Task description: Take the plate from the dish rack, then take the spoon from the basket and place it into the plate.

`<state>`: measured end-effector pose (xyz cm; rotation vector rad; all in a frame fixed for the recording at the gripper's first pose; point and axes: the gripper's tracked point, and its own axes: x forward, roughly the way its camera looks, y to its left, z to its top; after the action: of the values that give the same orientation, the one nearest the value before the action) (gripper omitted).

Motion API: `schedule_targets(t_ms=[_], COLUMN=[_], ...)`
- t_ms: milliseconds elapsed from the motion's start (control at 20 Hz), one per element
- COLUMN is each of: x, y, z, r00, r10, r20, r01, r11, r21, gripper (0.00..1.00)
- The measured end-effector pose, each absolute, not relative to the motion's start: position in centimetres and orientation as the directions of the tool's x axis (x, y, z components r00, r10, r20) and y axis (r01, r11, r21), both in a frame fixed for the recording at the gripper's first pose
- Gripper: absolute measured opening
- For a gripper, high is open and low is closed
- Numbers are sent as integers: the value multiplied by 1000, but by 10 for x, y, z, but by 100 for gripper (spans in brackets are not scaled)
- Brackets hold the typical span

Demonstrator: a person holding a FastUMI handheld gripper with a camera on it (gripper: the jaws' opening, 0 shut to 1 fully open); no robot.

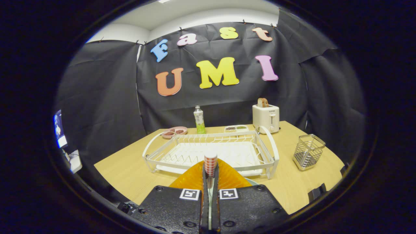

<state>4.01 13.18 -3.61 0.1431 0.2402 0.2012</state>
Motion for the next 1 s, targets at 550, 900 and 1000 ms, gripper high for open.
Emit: schedule_targets(t_ms=[550,900,1000], x=[37,33,30], y=[114,94,88], z=[-32,-8,-3], r00=[971,986,990], r10=[186,149,133], r20=[-150,-73,-54], r01=[-167,-138,-125], r11=[977,981,985], r21=[133,134,123], gripper=[42,83,96])
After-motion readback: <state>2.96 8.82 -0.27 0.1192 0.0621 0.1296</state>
